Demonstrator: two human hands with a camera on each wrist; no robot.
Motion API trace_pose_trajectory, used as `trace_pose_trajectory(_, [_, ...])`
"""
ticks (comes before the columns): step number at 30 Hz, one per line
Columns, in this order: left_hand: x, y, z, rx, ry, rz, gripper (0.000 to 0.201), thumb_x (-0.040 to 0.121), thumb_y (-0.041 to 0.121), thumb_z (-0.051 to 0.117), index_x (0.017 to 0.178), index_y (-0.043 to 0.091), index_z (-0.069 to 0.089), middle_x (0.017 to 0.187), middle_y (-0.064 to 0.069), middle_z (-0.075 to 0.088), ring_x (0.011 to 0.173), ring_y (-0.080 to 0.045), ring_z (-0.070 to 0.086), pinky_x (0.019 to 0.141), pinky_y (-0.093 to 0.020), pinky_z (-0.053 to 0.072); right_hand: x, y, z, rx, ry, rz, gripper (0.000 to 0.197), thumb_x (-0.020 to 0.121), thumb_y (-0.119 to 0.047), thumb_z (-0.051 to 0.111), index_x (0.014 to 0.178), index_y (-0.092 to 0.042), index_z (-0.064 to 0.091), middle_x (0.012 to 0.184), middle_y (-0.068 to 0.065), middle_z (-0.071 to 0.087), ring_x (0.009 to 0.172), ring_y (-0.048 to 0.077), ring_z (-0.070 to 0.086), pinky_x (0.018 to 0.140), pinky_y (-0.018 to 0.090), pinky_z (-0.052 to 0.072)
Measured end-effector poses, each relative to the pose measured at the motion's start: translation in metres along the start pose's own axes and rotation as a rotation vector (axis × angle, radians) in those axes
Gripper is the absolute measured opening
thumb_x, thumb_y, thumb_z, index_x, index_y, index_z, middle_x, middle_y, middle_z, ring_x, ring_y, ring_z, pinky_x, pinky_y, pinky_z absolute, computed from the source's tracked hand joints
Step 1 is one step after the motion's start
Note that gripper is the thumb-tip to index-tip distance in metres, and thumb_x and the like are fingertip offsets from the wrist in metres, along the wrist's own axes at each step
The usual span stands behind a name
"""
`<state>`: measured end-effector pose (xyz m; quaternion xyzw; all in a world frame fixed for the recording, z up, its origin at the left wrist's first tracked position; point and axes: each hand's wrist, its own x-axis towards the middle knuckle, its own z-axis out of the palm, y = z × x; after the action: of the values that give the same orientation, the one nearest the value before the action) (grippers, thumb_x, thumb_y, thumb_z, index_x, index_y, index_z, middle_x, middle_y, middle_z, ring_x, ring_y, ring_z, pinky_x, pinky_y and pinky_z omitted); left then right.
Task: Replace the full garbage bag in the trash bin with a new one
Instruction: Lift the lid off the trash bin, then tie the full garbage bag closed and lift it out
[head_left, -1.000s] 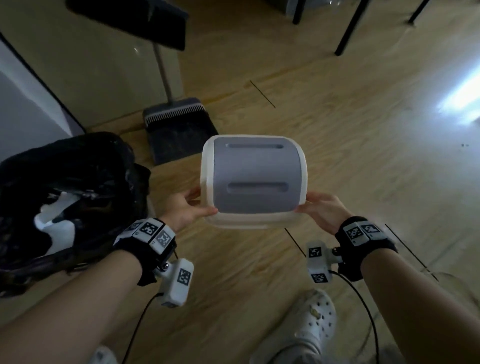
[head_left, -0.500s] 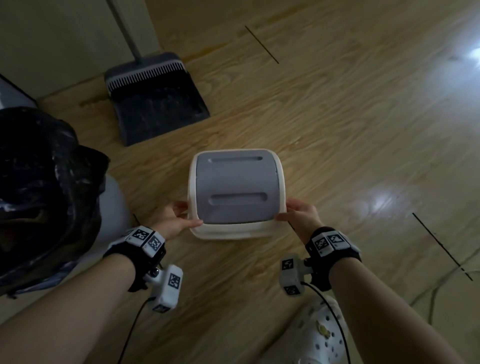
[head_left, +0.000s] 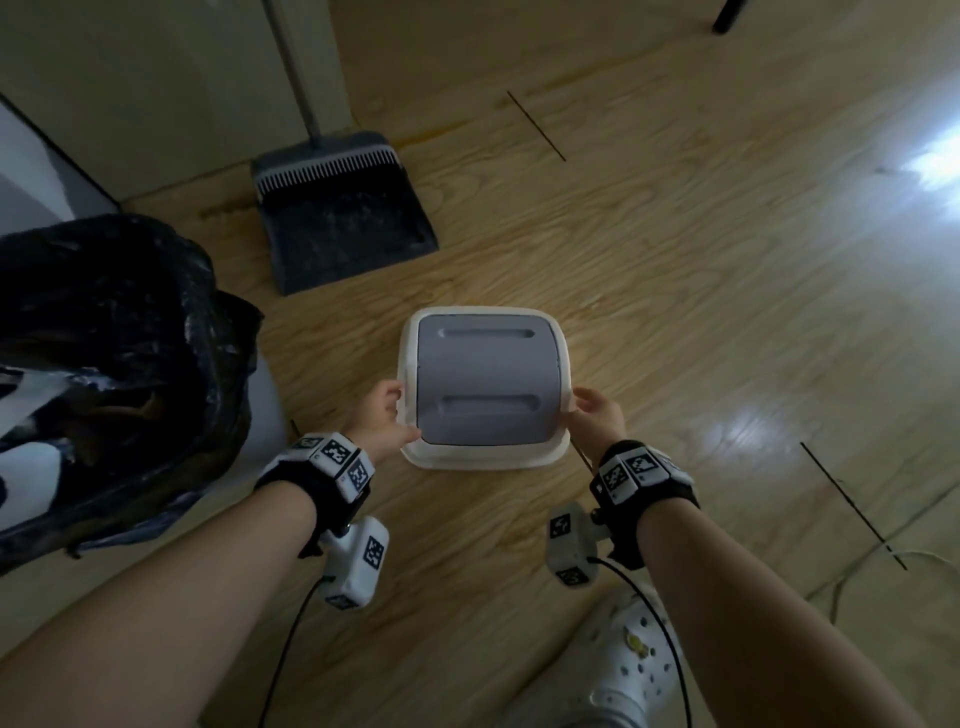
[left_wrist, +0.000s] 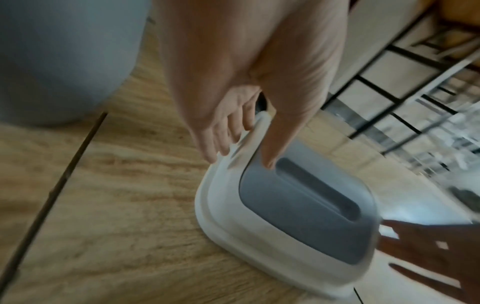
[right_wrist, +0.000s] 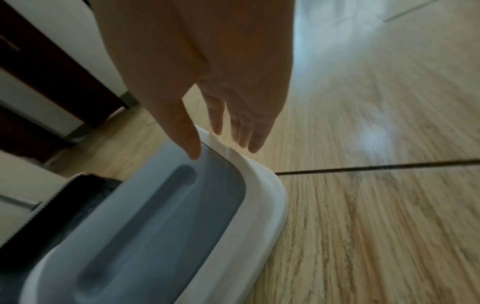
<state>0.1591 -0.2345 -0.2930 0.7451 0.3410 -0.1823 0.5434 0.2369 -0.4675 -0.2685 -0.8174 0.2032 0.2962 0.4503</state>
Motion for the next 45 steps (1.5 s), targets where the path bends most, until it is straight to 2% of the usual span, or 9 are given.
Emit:
trace_pose_trajectory(4, [-0.039, 0.019, -0.018, 0.282, 0.023, 0.179, 0.05, 0.085, 0.007, 0.061, 0.132, 0.006, 0.044, 0.123, -0.011, 0.056, 0.11, -0.027, 0.055, 0.097, -0.043, 0.045, -0.041, -0.029, -0.002, -0.155, -0.008, -0.126, 0.055, 0.085, -0.011, 0.061, 0.137, -0.006, 0.044, 0.14, 0.016, 0.049, 0.126, 0.03, 0.049, 0.102, 0.037, 0.042])
trace_pose_trajectory(10, [-0.123, 0.052, -0.054, 0.528, 0.105, 0.332, 0.036, 0.095, 0.019, 0.045, 0.129, 0.009, 0.045, 0.127, -0.014, 0.057, 0.112, -0.031, 0.056, 0.085, -0.033, 0.044, -0.128, -0.072, 0.005, -0.472, -0.054, -0.341, 0.048, 0.094, -0.022, 0.049, 0.141, -0.014, 0.04, 0.139, 0.012, 0.05, 0.124, 0.029, 0.05, 0.1, 0.039, 0.045])
trace_pose_trajectory(16, [-0.208, 0.052, -0.115, 0.782, 0.285, 0.422, 0.037, 0.097, 0.032, 0.035, 0.129, 0.016, 0.047, 0.129, -0.005, 0.054, 0.111, -0.025, 0.056, 0.087, -0.038, 0.05, -0.219, -0.104, 0.033, -0.724, -0.069, -0.572, 0.046, 0.098, -0.021, 0.043, 0.143, -0.016, 0.037, 0.133, 0.011, 0.056, 0.109, 0.027, 0.061, 0.075, 0.031, 0.048])
trace_pose_trajectory(18, [-0.229, 0.043, -0.136, 0.778, 0.333, 0.442, 0.033, 0.097, 0.031, 0.036, 0.122, 0.015, 0.051, 0.125, -0.005, 0.055, 0.108, -0.025, 0.055, 0.087, -0.039, 0.05, -0.243, -0.113, 0.047, -0.769, -0.086, -0.636, 0.044, 0.098, -0.02, 0.042, 0.141, -0.013, 0.039, 0.135, 0.013, 0.054, 0.11, 0.029, 0.06, 0.075, 0.03, 0.046])
trace_pose_trajectory(21, [-0.254, 0.025, -0.167, 0.783, 0.387, 0.421, 0.031, 0.097, 0.03, 0.037, 0.118, 0.013, 0.053, 0.122, -0.008, 0.056, 0.108, -0.026, 0.054, 0.089, -0.041, 0.048, -0.273, -0.124, 0.074, -0.829, -0.136, -0.691, 0.039, 0.098, -0.021, 0.042, 0.133, -0.004, 0.049, 0.131, 0.019, 0.056, 0.107, 0.032, 0.06, 0.083, 0.036, 0.049])
trace_pose_trajectory(24, [-0.272, 0.002, -0.196, 0.776, 0.412, 0.361, 0.034, 0.098, 0.029, 0.036, 0.122, 0.012, 0.051, 0.121, -0.009, 0.057, 0.103, -0.026, 0.058, 0.083, -0.039, 0.051, -0.295, -0.131, 0.104, -0.907, -0.162, -0.809, 0.042, 0.097, -0.023, 0.042, 0.137, -0.011, 0.043, 0.138, 0.015, 0.05, 0.12, 0.032, 0.052, 0.093, 0.037, 0.045])
trace_pose_trajectory(29, [-0.285, -0.037, -0.231, 0.718, 0.432, 0.295, 0.035, 0.097, 0.027, 0.038, 0.124, 0.011, 0.053, 0.124, -0.012, 0.057, 0.106, -0.028, 0.058, 0.085, -0.039, 0.05, -0.315, -0.131, 0.155, -0.915, -0.233, -0.928, 0.038, 0.094, -0.02, 0.045, 0.131, -0.014, 0.05, 0.128, 0.012, 0.058, 0.112, 0.03, 0.056, 0.082, 0.031, 0.045])
trace_pose_trajectory(35, [-0.285, -0.082, -0.253, 0.616, 0.422, 0.206, 0.029, 0.095, 0.025, 0.04, 0.115, 0.011, 0.056, 0.11, -0.011, 0.064, 0.096, -0.027, 0.061, 0.081, -0.04, 0.052, -0.32, -0.116, 0.209, -0.968, -0.296, -0.965, 0.041, 0.094, -0.019, 0.045, 0.135, -0.014, 0.047, 0.131, 0.013, 0.053, 0.115, 0.03, 0.054, 0.091, 0.039, 0.049])
trace_pose_trajectory(45, [-0.256, -0.135, -0.262, 0.487, 0.335, 0.094, 0.039, 0.095, 0.024, 0.037, 0.131, 0.011, 0.043, 0.126, -0.013, 0.057, 0.109, -0.03, 0.057, 0.086, -0.036, 0.048, -0.305, -0.103, 0.263, -1.063, -0.253, -1.135, 0.041, 0.092, -0.014, 0.049, 0.133, -0.014, 0.047, 0.136, 0.008, 0.046, 0.122, 0.028, 0.046, 0.099, 0.039, 0.04])
